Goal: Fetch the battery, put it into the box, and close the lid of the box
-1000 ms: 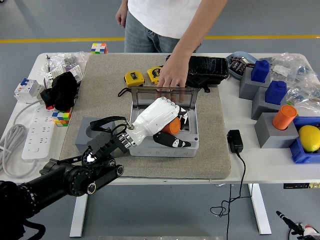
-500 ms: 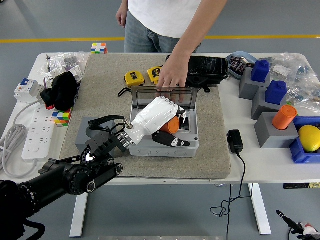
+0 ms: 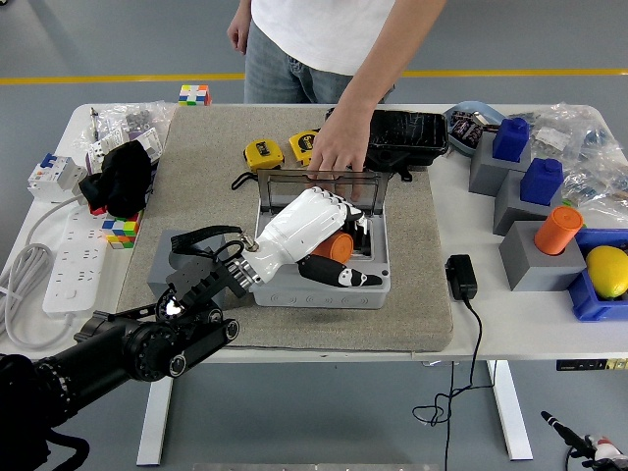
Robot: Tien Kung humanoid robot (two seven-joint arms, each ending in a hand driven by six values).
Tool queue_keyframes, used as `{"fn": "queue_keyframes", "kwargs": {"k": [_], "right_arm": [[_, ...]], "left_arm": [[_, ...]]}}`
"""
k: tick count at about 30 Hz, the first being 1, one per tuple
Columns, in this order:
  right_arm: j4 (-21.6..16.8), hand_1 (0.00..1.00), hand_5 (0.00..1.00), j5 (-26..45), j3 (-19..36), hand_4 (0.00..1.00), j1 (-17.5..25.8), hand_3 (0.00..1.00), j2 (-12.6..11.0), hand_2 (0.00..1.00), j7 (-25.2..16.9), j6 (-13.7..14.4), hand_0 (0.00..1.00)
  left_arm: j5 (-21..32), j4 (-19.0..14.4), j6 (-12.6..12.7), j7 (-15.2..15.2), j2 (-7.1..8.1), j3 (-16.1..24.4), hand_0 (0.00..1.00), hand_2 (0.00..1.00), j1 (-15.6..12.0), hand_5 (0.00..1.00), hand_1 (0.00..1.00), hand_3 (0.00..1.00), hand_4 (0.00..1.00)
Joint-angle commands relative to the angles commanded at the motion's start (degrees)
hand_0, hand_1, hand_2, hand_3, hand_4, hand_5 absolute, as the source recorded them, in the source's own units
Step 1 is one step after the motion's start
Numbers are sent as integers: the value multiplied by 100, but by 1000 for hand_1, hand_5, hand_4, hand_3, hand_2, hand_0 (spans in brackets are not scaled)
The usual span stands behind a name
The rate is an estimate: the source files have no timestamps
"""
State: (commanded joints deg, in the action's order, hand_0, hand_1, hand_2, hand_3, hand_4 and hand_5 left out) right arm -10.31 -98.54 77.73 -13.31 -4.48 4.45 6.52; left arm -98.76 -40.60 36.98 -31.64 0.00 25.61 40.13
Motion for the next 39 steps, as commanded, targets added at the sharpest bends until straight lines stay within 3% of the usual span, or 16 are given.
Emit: {"fn": "queue_keyframes", "kwargs": {"k": [3,4,9,10,15,16,28,32,33,34,39], "right_arm": [[0,853,998,7,-6,998,-6,817,-3,792,2,-1,890],[0,852,998,14,-15,998,-8,817,-4,792,3,-2,890],[0,852,998,24,-20,998,-5,817,-2,792,3,-7,890],[0,850,998,13,-6,998,-1,816,-1,792,3,-6,888],[0,850,998,-22,15,998,20,816,-2,792,10,-15,888],[0,850,998,-3,-3,998,19,816,-1,792,8,-14,885],[0,851,998,10,-25,998,16,816,-3,791,16,-15,885],[0,851,998,51,-46,998,24,816,4,791,10,-14,885],[0,851,998,51,-41,998,26,816,5,791,11,-14,885],[0,851,998,46,-33,998,28,815,6,791,11,-14,885],[0,851,998,-3,52,998,41,815,7,791,17,-14,885]], "left_arm": [[-14,10,0,-13,0,7,673,620,-4,732,686,590,998],[-30,8,0,-15,0,25,891,785,-9,988,846,753,998],[73,-171,-44,-149,0,246,891,785,-94,988,846,753,998],[69,-290,-31,-179,0,309,998,990,-129,998,998,932,998],[-26,-844,-2,-157,46,552,998,990,-242,998,998,932,998],[-58,-975,0,-141,56,600,998,998,-264,998,998,998,998],[-379,-2180,-218,269,232,867,998,998,-427,998,998,998,998],[-562,-2546,-641,753,297,1119,998,998,-530,998,998,998,998],[-700,-2670,-839,949,312,1258,998,998,-572,998,998,998,998],[-800,-2761,-1023,1140,324,1365,998,953,-596,998,981,902,998],[-1408,-3393,-1941,2256,418,2105,998,953,-772,998,981,902,998]]}}
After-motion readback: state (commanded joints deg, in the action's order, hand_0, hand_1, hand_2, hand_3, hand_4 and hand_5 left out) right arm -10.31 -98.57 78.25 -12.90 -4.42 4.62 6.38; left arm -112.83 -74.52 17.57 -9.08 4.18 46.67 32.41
